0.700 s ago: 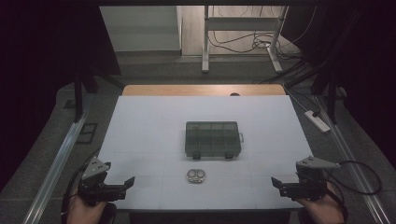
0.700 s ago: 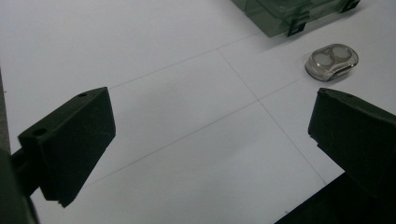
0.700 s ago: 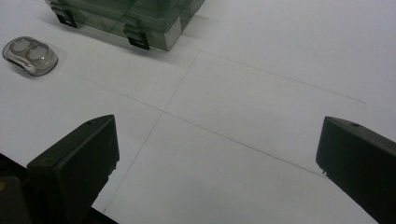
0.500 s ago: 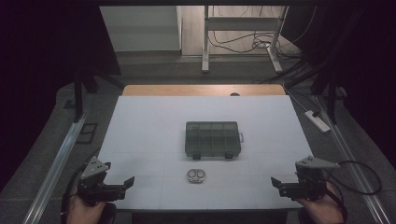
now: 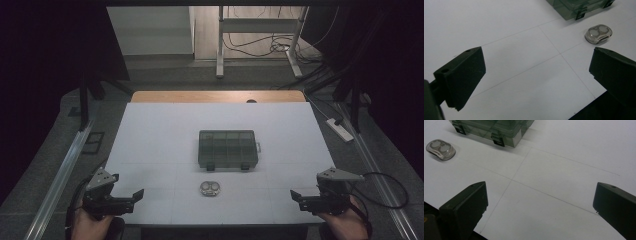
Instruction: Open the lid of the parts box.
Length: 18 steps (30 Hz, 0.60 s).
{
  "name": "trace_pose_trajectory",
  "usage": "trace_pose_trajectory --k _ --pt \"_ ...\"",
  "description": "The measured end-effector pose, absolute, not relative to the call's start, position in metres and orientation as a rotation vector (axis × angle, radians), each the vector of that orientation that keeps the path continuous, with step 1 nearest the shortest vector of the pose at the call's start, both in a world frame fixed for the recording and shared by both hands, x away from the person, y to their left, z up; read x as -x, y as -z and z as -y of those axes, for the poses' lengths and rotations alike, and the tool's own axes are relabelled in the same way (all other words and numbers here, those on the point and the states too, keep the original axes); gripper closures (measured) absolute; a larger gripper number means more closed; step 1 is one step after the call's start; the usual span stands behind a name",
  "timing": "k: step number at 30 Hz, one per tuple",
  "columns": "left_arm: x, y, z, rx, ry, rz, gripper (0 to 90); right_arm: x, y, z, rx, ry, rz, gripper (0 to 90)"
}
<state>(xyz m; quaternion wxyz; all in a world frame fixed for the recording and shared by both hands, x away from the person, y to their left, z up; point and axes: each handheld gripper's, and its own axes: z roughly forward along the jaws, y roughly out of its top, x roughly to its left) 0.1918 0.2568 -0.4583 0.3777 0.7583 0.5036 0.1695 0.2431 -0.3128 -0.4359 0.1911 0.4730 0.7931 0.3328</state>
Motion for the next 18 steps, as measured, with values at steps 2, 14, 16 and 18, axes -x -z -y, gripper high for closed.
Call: trace_pose_trajectory --k 2,14,16,18 --pt "-0.1923 0.4582 -0.2578 -1.936 -0.424 -1.291 0.6 -0.2431 0.4359 0.3129 -1.327 -0.939 -2.231 0.0" --pt "-0.1974 0.4553 -0.2528 -1.933 -0.407 -1.266 0.0 -0.2453 0.432 0.3131 -1.275 -1.008 -2.255 0.0" --pt "-0.1995 0.4542 -0.2508 -1.931 -0.403 -1.257 0.0 -0.248 0.4307 0.3116 -1.261 -1.023 -2.258 0.0" --pt "-0.2009 0.4534 -0.2497 -1.933 -0.402 -1.249 0.0 -0.249 0.4305 0.3111 -1.251 -1.025 -2.26 0.0"
